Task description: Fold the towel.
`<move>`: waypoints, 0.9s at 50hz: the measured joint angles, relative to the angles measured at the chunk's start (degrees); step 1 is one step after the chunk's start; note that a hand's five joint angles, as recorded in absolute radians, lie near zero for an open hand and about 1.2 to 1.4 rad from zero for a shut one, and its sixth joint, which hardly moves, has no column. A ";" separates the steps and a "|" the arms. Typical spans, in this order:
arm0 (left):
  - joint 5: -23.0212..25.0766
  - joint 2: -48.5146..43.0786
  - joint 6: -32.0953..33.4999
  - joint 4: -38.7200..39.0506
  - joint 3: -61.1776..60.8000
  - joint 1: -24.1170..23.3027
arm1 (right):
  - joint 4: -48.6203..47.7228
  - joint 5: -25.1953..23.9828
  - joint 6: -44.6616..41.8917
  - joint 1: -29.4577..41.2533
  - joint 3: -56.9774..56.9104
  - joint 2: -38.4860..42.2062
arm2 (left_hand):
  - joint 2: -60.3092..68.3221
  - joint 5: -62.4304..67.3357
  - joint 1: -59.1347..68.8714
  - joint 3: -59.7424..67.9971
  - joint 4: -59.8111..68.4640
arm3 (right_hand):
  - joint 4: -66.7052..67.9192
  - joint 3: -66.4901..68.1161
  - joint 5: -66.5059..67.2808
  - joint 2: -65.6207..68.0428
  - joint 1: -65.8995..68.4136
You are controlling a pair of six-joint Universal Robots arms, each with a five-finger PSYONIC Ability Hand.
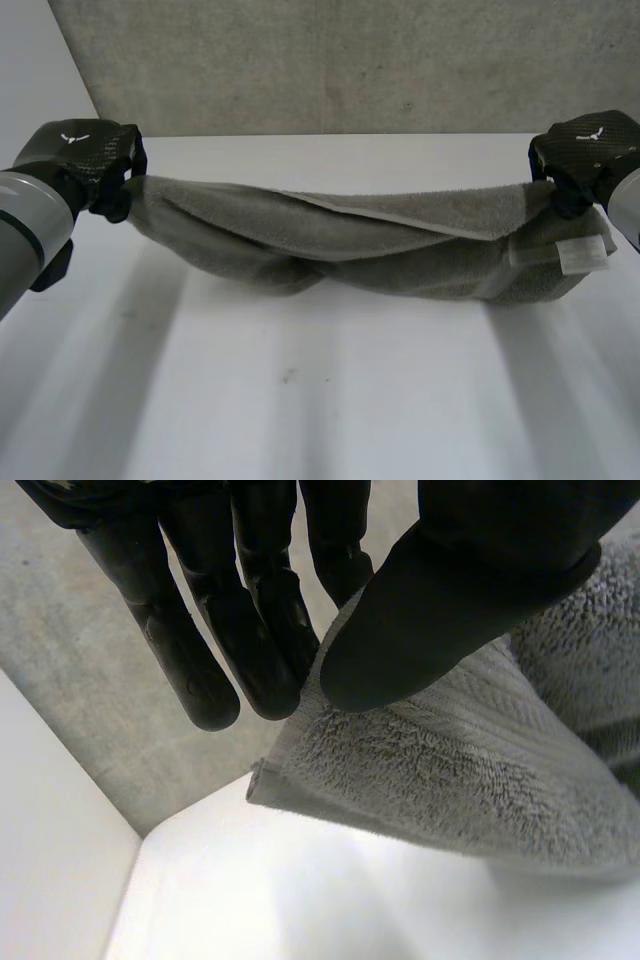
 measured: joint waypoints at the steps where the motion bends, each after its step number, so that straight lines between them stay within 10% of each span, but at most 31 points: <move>1: 0.02 0.08 1.60 -1.09 0.42 -0.02 | 1.68 -0.66 -1.30 0.02 -0.26 -0.24 | 0.00 0.00 0.00 0.00 0.00 | 0.00 0.00 0.00 0.00 0.00; 16: -0.54 -16.37 12.64 -0.98 3.76 -1.33 | 9.75 -1.66 -12.25 1.25 -5.02 12.61 | 0.00 0.00 0.09 0.03 0.01 | 0.00 0.00 0.00 0.00 0.00; 34: -3.42 -24.13 3.64 25.39 42.73 -1.36 | -38.77 3.73 4.19 2.66 -18.25 11.39 | 0.00 0.00 0.11 0.05 0.02 | 0.01 0.03 0.02 0.02 0.00; 45: -3.92 -18.40 -0.43 21.09 16.22 -0.41 | -14.45 -2.82 2.44 1.92 -12.87 14.27 | 0.05 0.00 0.11 0.06 0.02 | 0.01 0.04 0.02 0.05 -0.01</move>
